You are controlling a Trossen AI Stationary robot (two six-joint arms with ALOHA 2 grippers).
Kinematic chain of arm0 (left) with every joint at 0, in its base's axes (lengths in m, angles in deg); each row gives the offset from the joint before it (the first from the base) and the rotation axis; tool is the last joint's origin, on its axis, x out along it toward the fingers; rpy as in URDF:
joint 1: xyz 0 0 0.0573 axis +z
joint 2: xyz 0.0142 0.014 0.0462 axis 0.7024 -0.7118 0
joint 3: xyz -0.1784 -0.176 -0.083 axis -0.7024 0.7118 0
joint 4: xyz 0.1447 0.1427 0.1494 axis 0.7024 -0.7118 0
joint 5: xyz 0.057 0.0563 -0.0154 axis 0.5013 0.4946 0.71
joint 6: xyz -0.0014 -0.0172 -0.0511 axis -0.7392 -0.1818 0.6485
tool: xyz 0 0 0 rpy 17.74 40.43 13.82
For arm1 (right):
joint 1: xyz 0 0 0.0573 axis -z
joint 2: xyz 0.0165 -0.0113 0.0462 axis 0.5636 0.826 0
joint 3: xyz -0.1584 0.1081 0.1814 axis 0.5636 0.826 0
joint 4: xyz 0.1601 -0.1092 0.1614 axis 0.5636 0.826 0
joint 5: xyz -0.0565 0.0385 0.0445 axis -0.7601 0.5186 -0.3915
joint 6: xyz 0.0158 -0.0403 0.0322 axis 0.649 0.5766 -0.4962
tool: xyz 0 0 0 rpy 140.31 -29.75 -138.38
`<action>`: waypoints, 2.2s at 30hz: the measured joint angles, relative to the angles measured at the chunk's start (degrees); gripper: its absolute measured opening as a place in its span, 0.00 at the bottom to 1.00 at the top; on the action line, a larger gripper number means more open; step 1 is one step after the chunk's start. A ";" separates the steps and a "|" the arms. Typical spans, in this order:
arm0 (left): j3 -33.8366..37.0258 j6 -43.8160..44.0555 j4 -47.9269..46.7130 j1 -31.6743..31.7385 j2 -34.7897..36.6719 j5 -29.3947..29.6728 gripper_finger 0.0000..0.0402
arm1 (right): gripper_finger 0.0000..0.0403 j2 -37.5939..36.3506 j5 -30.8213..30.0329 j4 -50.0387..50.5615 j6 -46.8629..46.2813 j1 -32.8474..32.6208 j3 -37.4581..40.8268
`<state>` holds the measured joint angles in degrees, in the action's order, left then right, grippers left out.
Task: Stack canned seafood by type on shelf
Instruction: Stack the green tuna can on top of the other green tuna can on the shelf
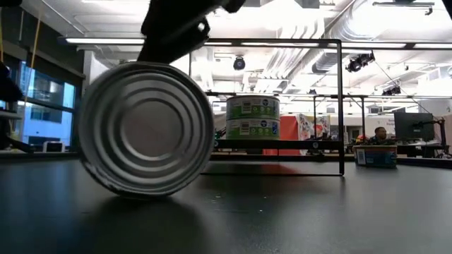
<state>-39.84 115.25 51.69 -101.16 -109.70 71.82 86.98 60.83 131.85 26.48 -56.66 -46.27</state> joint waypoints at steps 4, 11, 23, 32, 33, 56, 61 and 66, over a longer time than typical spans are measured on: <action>-0.02 0.03 4.84 0.69 -0.76 1.33 0.00 | 0.73 1.96 -0.73 0.03 0.08 -0.02 0.04; -0.04 -0.16 9.03 1.84 -0.20 2.24 0.00 | 0.59 3.06 -5.09 1.37 -2.07 -0.92 0.02; -2.54 -33.61 10.82 2.68 17.49 13.81 0.00 | 0.27 -3.45 -14.56 20.21 -8.42 -5.15 -19.13; -2.58 -48.30 12.77 7.77 33.32 6.95 0.00 | 0.27 -15.68 -45.55 28.74 -16.80 -2.80 -13.90; -2.58 -49.37 13.16 8.18 33.94 5.15 0.00 | 0.27 -16.03 -47.72 30.81 -17.78 -1.94 -13.87; -2.49 -43.59 23.89 9.82 18.28 -4.78 0.00 | 0.27 -21.48 -30.36 23.72 3.65 27.09 5.62; -2.47 -43.58 25.51 14.68 16.99 -2.89 0.00 | 0.27 -28.29 -24.67 14.56 12.76 34.23 16.47; -2.49 -44.57 27.11 22.51 16.91 -2.15 0.00 | 0.27 -37.31 -20.81 1.17 22.29 40.38 32.34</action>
<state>-42.33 70.68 78.80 -78.65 -92.79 69.67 49.67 40.02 133.02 48.77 -16.28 -13.93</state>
